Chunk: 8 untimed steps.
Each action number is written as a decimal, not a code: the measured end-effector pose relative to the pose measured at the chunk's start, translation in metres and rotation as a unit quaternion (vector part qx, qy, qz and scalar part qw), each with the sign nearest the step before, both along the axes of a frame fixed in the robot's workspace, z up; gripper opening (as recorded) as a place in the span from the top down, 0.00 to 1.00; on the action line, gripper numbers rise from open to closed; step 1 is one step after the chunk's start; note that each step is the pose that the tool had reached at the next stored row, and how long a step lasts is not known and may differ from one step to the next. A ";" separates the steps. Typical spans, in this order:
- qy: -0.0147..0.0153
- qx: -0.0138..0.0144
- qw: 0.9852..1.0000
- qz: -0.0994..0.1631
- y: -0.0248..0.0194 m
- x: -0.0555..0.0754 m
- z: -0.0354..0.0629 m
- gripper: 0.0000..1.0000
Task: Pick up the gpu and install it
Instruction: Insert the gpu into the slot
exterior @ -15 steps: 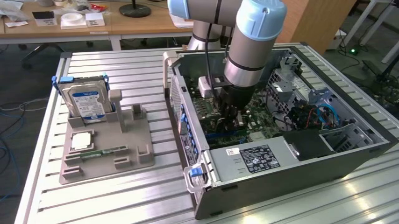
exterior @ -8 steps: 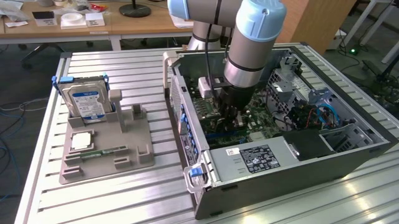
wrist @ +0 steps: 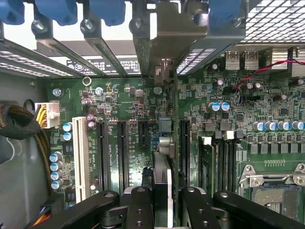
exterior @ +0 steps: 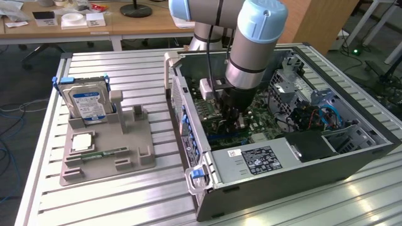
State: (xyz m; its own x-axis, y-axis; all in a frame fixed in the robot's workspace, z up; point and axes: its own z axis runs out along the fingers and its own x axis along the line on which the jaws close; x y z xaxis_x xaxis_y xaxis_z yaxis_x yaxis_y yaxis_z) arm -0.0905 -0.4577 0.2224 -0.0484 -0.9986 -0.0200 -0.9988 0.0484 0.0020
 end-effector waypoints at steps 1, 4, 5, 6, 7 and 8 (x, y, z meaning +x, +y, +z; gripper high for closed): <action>0.000 0.000 1.000 0.000 0.0000 0.000 -0.0004 0.73; 0.000 0.000 1.000 0.000 0.0000 0.000 -0.0016 0.73; 0.000 0.000 1.000 0.000 0.0000 0.000 -0.0020 0.73; 0.000 0.000 1.000 0.000 0.0000 0.000 -0.0020 0.73; 0.000 0.000 1.000 0.000 0.0000 0.000 -0.0020 0.73; 0.000 0.000 1.000 0.000 0.0000 0.000 -0.0021 0.73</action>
